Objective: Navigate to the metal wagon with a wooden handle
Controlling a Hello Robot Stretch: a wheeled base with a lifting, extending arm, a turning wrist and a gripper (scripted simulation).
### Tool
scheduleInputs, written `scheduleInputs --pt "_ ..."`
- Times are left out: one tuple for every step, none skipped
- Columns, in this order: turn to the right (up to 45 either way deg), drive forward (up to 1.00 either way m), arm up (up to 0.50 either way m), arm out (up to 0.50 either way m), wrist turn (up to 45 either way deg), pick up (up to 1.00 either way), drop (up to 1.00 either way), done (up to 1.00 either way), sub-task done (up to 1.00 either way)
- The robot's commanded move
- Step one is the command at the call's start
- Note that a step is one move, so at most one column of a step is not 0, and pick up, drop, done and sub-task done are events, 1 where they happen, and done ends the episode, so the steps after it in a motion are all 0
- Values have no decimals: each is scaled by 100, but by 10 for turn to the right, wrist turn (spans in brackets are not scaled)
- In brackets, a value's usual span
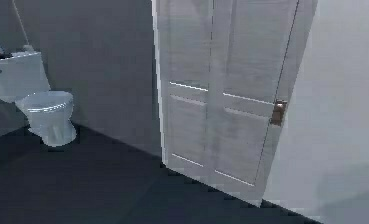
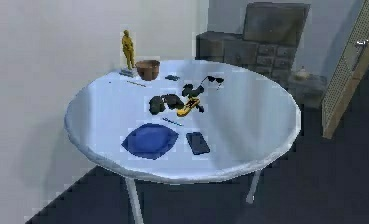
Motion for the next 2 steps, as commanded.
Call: scheduleInputs --pt "-450 0 0 0 0 0 0 0 0" --pt "-210 0 0 0 0 0 0 0 0"
